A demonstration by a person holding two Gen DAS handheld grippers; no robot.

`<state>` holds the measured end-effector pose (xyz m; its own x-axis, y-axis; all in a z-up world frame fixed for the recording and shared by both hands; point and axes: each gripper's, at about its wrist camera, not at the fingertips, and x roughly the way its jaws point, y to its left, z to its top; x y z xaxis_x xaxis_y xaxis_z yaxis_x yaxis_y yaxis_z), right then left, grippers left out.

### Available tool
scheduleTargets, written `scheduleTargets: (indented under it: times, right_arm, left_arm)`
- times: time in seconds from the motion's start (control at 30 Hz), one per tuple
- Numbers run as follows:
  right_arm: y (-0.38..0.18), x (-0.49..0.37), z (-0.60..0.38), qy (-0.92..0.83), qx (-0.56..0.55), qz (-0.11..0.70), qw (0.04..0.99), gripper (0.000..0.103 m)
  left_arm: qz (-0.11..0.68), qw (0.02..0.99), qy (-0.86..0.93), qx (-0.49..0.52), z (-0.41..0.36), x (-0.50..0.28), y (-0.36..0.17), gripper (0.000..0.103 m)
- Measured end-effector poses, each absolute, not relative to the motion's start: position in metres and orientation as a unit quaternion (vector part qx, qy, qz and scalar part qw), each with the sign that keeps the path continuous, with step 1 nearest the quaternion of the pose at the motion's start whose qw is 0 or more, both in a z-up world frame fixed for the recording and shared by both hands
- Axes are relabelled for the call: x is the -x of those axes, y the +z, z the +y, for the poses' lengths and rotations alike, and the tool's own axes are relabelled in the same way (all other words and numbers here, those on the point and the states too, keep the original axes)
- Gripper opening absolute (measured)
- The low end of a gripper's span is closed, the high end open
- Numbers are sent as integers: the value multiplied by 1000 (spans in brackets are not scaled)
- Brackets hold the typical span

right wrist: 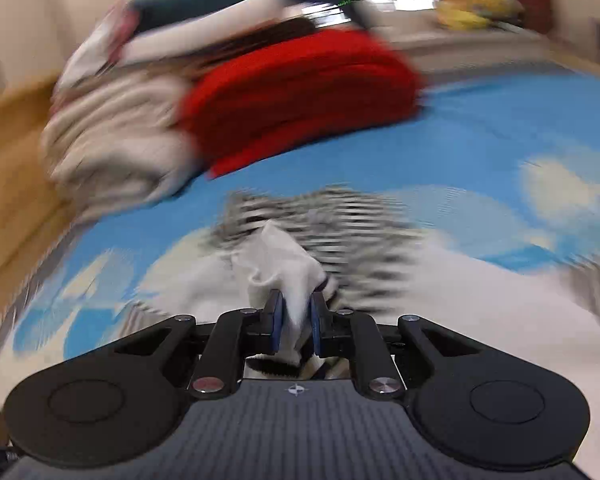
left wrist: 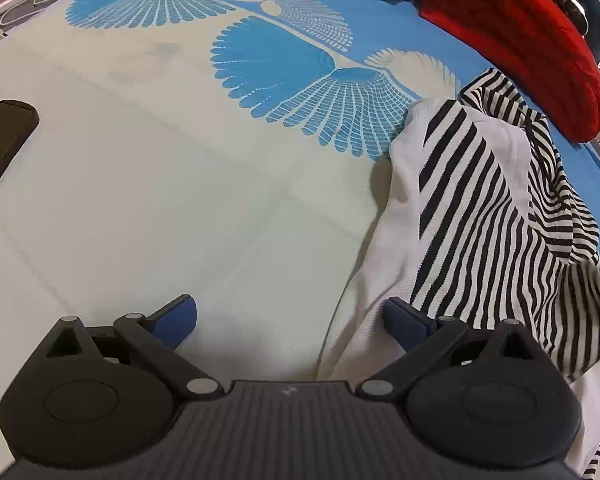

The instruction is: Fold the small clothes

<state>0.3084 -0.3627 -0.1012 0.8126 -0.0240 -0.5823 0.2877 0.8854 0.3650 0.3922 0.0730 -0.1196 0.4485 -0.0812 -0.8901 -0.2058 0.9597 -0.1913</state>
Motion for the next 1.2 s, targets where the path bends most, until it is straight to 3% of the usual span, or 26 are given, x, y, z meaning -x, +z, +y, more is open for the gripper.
scheduleTargets:
  times: [0.03,0.07,0.1,0.23,0.5,0.77,1.2]
  right_arm:
    - [-113,-297,-381,-114,-222,319,914,22]
    - [-127,-285,-400,-157,-216,352,897,43]
    - [-138,-272,-417,-198,-215,373,881,52]
    - [-138,-225,-451,-222,-251,357,872,52]
    - [-90,-184,-432,-174,-248,282,911,81]
    - [-93,-197,-435,-170,-219,301,913,82]
    - [-120,-167,-496,-247,-296,332,861,82]
  left_arm:
    - [523,841,40,135,72,-392,-119,101]
    - [519,843,45,133,70,-390,-117,101]
    - [513,847,49,131,69,-389,-115,101]
    - [482,867,47,118,59,-380,-101,101]
    - [432,899,20,71,24,-369,-82,102]
    - [416,909,14,8,-8,-363,-83,102]
    - [403,915,2,-9,-34,-349,-83,102]
